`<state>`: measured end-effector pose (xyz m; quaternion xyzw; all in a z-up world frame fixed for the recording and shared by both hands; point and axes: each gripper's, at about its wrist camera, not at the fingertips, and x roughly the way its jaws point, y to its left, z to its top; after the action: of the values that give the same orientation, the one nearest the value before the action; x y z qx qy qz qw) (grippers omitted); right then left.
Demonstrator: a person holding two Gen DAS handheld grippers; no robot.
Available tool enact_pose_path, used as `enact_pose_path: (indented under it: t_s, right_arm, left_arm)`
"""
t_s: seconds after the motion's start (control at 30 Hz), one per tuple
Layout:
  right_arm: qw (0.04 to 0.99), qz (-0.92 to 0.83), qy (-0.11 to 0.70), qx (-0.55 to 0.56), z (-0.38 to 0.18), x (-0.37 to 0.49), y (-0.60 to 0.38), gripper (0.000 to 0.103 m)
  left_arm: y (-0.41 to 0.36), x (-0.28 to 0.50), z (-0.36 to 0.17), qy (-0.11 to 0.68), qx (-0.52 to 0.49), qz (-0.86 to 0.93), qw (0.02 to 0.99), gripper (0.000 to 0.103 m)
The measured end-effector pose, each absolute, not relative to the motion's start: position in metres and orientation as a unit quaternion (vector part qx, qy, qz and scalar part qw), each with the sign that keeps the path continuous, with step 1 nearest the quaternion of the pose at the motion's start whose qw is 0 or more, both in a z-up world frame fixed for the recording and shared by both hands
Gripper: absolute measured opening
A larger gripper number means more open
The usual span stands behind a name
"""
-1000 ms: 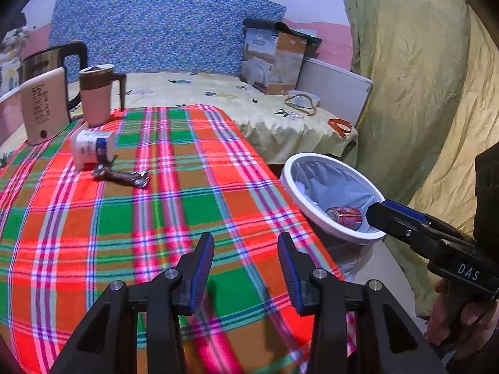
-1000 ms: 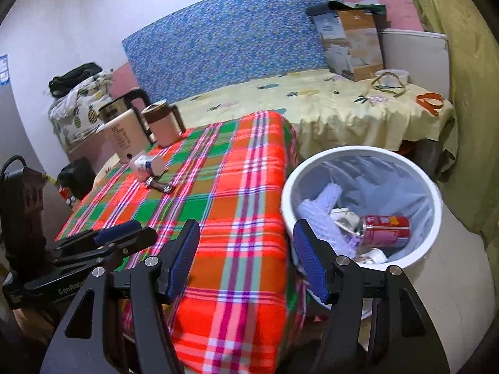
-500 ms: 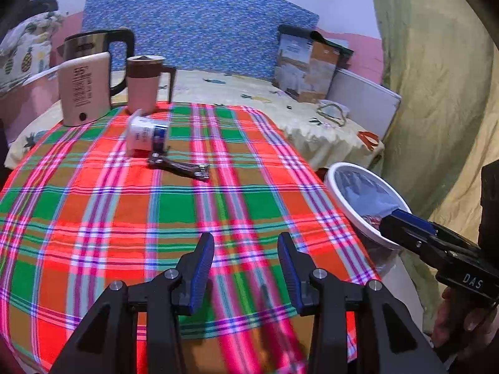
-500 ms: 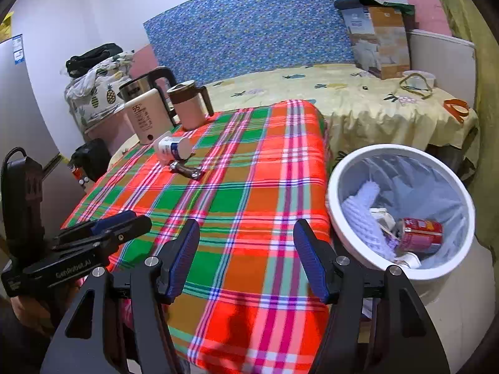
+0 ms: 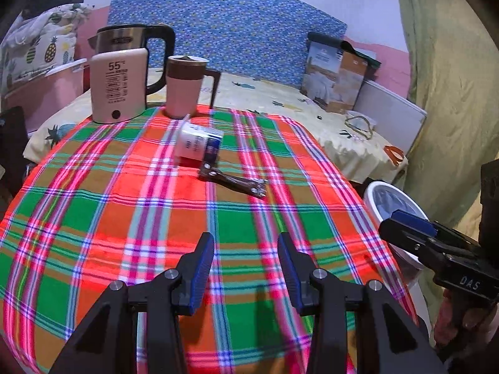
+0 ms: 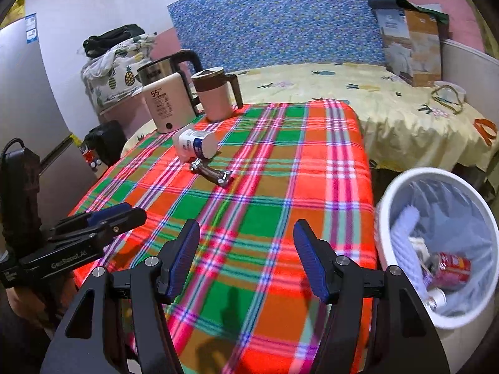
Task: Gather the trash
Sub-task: 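Move both open tools back over the yogurt cup and wrapper on the bed, then grasp the brown snack wrapper with the right tool while the left tool grasps the white yogurt cup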
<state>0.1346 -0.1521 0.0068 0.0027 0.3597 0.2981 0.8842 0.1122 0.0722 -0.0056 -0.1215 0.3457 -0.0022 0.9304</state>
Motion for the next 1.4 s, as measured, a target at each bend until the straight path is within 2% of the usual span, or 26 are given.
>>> enact_pose_path:
  t_s: [0.8, 0.9, 1.07, 1.17, 1.4]
  right_arm:
    - [0.843, 0.359, 0.388, -0.099, -0.025, 0.212, -0.049, 0.059]
    - [0.831, 0.367, 0.402, -0.113, -0.031, 0.220, -0.037, 0.053]
    - [0.818, 0.371, 0.417, -0.144, -0.036, 0.219, -0.028, 0.033]
    - [0.821, 0.363, 0.411, -0.157, -0.035, 0.210, -0.034, 0.027]
    - [0.834, 0.346, 0.413, -0.120, -0.027, 0.186, -0.074, 0.024]
  left_arm:
    - [0.140, 0.146, -0.012, 0.342, -0.145, 0.032, 0.928, 0.042]
    - [0.143, 0.150, -0.011, 0.341, -0.144, 0.032, 0.928, 0.042]
    - [0.145, 0.161, -0.007, 0.338, -0.146, 0.030, 0.929, 0.042]
    - [0.143, 0.168, -0.006, 0.337, -0.144, 0.025, 0.930, 0.042]
    - [0.134, 0.194, -0.006, 0.343, -0.123, 0.015, 0.931, 0.042]
